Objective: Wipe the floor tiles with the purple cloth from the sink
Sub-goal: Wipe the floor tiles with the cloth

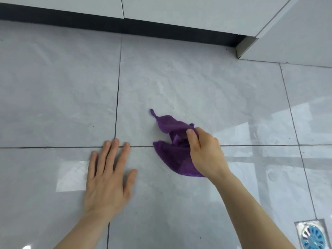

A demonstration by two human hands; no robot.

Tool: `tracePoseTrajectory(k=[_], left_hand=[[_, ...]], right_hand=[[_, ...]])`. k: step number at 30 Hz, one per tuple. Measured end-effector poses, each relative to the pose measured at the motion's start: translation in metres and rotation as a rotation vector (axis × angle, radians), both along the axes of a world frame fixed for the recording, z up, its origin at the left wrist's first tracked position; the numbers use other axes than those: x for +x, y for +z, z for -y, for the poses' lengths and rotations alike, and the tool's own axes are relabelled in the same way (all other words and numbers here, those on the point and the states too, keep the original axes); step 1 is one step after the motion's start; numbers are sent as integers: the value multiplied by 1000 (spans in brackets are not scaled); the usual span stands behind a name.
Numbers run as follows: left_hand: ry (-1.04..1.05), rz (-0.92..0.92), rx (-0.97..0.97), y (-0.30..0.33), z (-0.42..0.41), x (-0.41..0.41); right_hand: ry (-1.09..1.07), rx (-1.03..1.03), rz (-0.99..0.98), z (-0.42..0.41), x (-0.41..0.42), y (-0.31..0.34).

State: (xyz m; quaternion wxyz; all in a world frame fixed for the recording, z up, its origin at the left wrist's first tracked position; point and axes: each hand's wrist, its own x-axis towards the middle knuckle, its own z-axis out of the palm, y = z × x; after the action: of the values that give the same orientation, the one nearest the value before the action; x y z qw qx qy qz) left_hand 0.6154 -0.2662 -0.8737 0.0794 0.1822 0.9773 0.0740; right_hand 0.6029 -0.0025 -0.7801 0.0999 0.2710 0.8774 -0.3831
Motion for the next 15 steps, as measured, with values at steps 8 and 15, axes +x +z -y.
tracePoseTrajectory(k=[8,15], left_hand=[[0,-15,-10,1,-1,0],[8,-13,0,1,-1,1]], right_hand=[[19,-85,-119,2,30,0],[531,497,-244,36,71,-69]])
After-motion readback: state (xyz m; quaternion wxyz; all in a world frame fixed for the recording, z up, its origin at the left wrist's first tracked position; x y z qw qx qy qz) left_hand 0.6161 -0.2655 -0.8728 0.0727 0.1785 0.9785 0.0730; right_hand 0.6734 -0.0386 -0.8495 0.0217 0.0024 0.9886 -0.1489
